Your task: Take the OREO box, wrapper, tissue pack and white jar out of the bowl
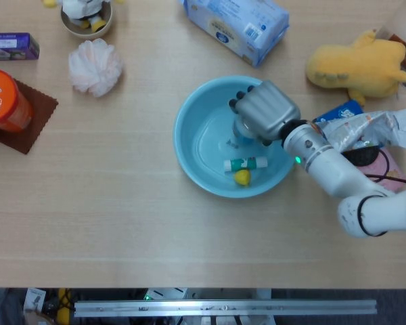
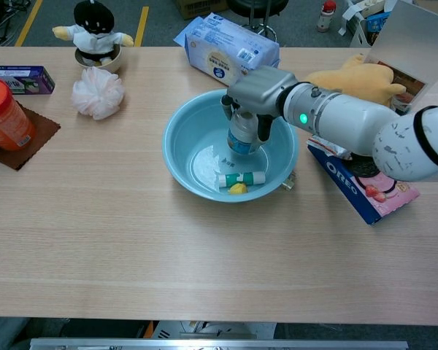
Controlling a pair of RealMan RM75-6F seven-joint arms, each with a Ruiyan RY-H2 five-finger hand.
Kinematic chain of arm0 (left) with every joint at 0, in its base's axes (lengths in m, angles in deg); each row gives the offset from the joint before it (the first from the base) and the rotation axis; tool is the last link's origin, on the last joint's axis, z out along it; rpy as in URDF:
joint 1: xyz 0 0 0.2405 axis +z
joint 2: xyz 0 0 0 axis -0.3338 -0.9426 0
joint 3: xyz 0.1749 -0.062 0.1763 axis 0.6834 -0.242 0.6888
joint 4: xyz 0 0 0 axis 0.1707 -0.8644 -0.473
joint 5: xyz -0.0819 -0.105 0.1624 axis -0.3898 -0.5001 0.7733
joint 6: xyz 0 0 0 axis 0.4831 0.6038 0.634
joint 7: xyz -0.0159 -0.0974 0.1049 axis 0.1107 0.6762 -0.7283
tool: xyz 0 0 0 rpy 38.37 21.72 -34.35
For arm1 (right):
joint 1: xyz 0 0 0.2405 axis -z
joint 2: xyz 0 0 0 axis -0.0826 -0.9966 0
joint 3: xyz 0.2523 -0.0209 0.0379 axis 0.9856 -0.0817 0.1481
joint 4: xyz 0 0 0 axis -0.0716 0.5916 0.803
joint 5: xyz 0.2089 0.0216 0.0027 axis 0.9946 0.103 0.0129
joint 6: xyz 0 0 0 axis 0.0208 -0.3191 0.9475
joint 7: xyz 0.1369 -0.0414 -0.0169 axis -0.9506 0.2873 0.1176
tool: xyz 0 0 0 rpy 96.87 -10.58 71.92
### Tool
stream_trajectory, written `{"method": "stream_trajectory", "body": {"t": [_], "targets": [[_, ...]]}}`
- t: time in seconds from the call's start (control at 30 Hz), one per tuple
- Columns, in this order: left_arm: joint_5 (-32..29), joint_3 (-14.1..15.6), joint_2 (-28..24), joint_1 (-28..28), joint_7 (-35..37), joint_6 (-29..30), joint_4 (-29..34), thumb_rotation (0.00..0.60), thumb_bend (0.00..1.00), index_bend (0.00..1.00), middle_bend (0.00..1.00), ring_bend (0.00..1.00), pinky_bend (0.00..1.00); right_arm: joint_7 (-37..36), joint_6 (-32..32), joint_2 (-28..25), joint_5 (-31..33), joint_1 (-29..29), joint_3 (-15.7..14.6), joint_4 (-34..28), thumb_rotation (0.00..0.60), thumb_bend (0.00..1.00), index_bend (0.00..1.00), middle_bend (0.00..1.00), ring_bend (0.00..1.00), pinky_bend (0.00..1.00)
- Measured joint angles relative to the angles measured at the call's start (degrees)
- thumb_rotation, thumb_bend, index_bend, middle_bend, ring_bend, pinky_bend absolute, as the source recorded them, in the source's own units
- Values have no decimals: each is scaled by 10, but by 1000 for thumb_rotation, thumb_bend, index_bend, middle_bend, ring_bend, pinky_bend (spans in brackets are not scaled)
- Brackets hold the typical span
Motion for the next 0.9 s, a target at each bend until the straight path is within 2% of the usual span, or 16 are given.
{"method": "stream_trajectory", "body": {"t": [0.13, 0.37, 0.57, 0.7, 0.9], "targets": [[1, 0, 0, -1, 0, 0, 0, 600, 358, 184, 232, 209, 163, -19, 12, -42, -14, 6, 15, -40, 600, 296, 495, 459, 492, 792], [1, 0, -1, -1, 1, -1, 0, 600, 358, 184, 232, 209, 163, -68, 37, -148, -42, 33, 38, -106, 600, 296, 495, 459, 492, 792], [4, 1, -1, -2, -4, -2, 4, 600, 358, 184, 232, 210, 163, -119, 39, -213, -56, 70, 43, -115, 600, 295, 495, 459, 495, 792], [9, 2, 0, -3, -8, -2, 9, 600, 358, 184, 232, 210, 163, -123, 26, -212, -57, 77, 34, -90, 600, 295, 495, 460, 496, 792], [6, 4, -3, -1, -9, -1, 12, 600, 358, 184, 232, 210, 163, -122, 3, -176, -51, 82, 19, -29, 600, 295, 495, 460, 499, 792]]}}
